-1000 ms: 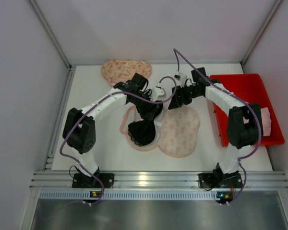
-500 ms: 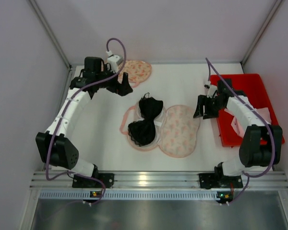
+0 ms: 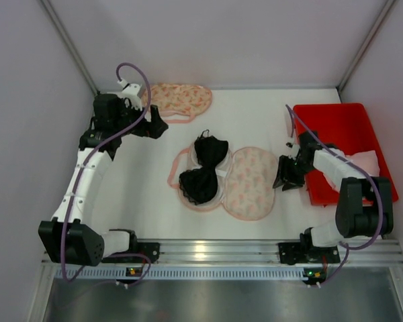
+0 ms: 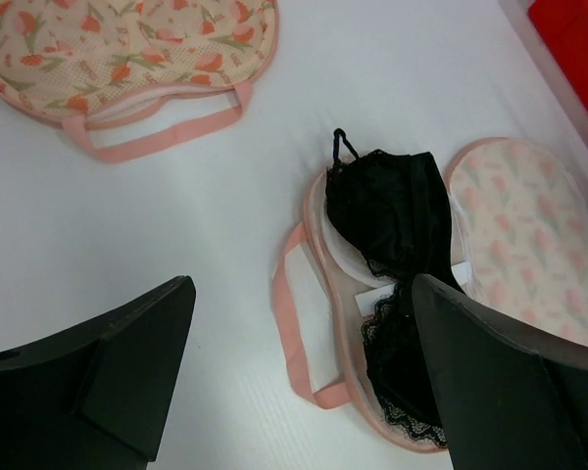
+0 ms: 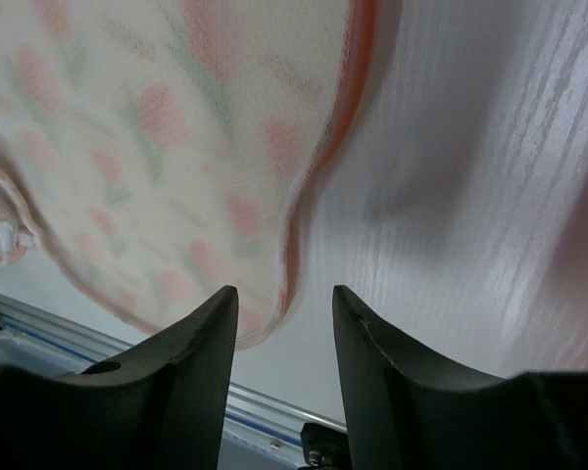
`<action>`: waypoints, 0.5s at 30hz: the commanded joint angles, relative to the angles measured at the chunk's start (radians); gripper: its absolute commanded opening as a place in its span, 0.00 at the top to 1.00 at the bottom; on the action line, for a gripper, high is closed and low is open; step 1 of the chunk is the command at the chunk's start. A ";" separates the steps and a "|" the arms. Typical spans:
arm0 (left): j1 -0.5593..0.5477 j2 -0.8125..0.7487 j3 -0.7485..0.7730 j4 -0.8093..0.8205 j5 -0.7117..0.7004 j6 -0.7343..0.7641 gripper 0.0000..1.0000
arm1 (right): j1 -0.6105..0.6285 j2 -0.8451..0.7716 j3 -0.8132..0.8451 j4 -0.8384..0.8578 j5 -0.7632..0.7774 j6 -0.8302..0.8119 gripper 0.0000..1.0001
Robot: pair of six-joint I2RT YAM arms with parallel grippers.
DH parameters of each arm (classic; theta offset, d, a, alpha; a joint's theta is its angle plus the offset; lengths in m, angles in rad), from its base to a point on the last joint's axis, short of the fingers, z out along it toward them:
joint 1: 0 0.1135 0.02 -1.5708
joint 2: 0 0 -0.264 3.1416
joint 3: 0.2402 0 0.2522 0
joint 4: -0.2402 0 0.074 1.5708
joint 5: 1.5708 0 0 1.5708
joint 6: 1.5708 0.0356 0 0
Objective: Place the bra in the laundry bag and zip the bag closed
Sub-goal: Close the laundry bag at the center of the board.
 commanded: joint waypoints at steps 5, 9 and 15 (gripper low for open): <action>0.003 -0.057 -0.057 0.077 -0.075 -0.012 0.02 | 0.059 0.081 0.028 0.093 0.035 0.032 0.59; 0.003 -0.063 -0.069 0.079 -0.075 -0.012 0.02 | 0.068 0.115 0.044 0.085 0.041 0.026 0.71; 0.003 -0.063 -0.083 0.079 -0.093 -0.019 0.02 | 0.067 0.128 0.139 0.007 0.051 -0.017 1.00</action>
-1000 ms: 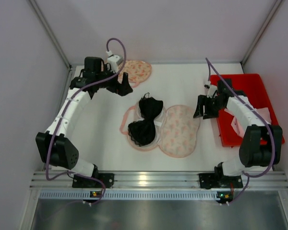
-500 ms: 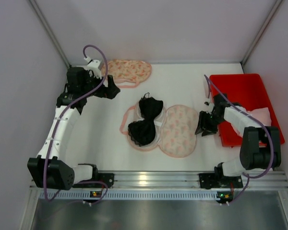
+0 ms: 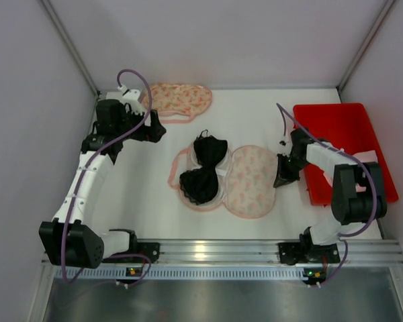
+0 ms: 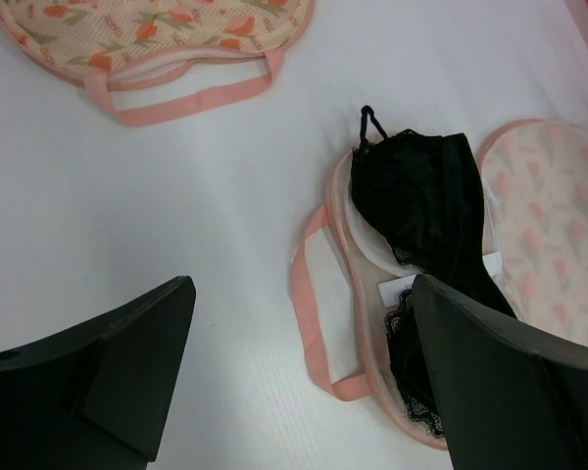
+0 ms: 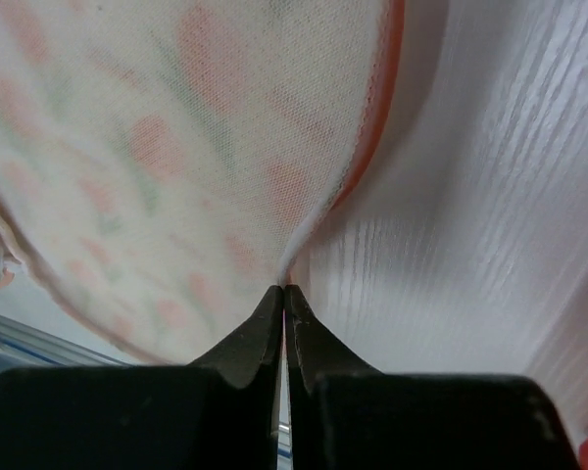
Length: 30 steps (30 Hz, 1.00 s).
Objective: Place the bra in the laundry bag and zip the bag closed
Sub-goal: Close the laundry bag at the center of the board.
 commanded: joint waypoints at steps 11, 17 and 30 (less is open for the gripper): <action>0.003 -0.051 -0.082 0.063 -0.046 0.002 0.02 | -0.017 -0.116 0.331 -0.245 -0.013 -0.161 1.00; 0.003 -0.033 -0.145 0.063 -0.073 -0.024 0.05 | -0.014 -0.097 0.516 -0.297 -0.094 -0.174 1.00; 0.003 0.087 -0.269 0.063 0.149 -0.185 0.48 | 0.280 0.031 0.710 -0.257 -0.137 -0.247 1.00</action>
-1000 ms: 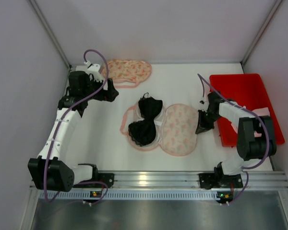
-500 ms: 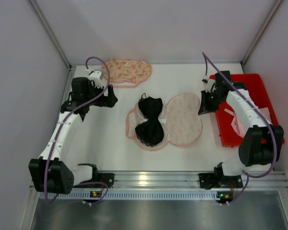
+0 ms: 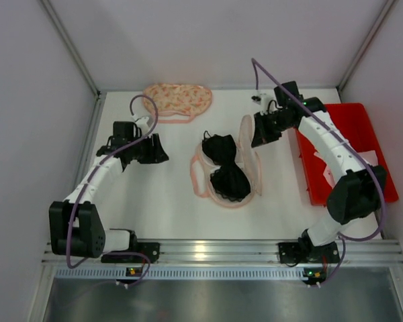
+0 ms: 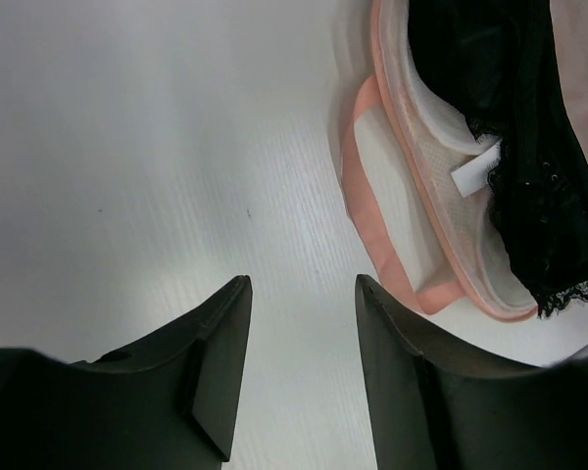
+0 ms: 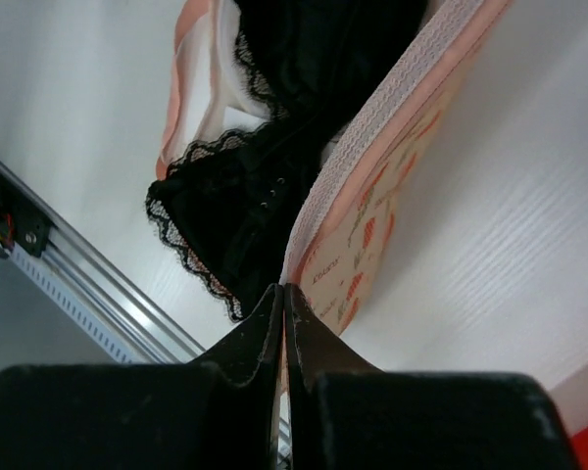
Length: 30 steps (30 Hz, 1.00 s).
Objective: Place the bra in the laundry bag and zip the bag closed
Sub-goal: Close the laundry bag at the center of the board.
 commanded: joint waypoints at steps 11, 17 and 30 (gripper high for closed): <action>0.003 0.098 -0.034 0.057 0.127 -0.080 0.49 | 0.311 0.154 0.152 0.078 0.062 -0.040 1.00; 0.003 0.156 -0.030 0.063 0.147 -0.093 0.49 | 0.389 0.296 0.161 0.229 0.007 0.101 1.00; 0.007 0.131 -0.046 0.121 0.371 -0.122 0.41 | 0.445 0.415 0.198 0.321 -0.125 0.170 0.79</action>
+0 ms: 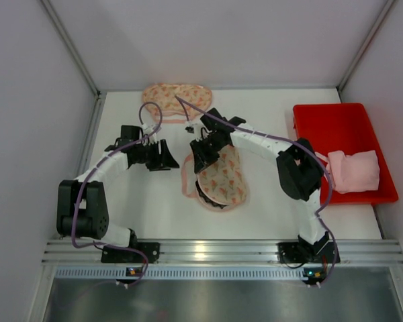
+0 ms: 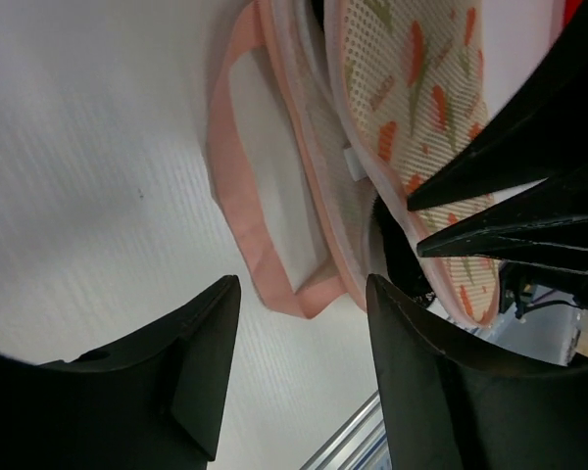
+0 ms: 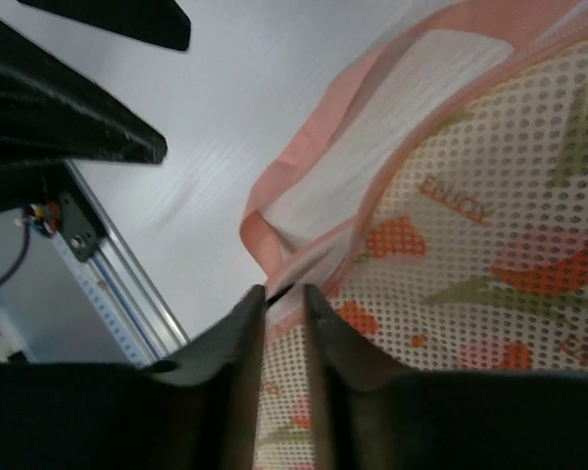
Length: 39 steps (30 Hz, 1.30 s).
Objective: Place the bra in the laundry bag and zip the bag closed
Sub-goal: Close the laundry bag at the center of the board, then zip the zipper on the laundry bag.
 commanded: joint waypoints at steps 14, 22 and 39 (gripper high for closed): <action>-0.166 0.032 0.068 0.163 0.065 -0.125 0.44 | -0.425 -0.388 -0.290 0.108 -0.068 0.008 0.31; -0.238 0.161 0.100 0.195 0.031 -0.217 0.48 | -0.521 -0.454 -0.427 0.220 0.044 -0.008 0.23; -0.251 0.236 0.146 0.146 -0.013 -0.199 0.70 | -0.646 -0.485 -0.261 0.253 0.157 -0.153 0.02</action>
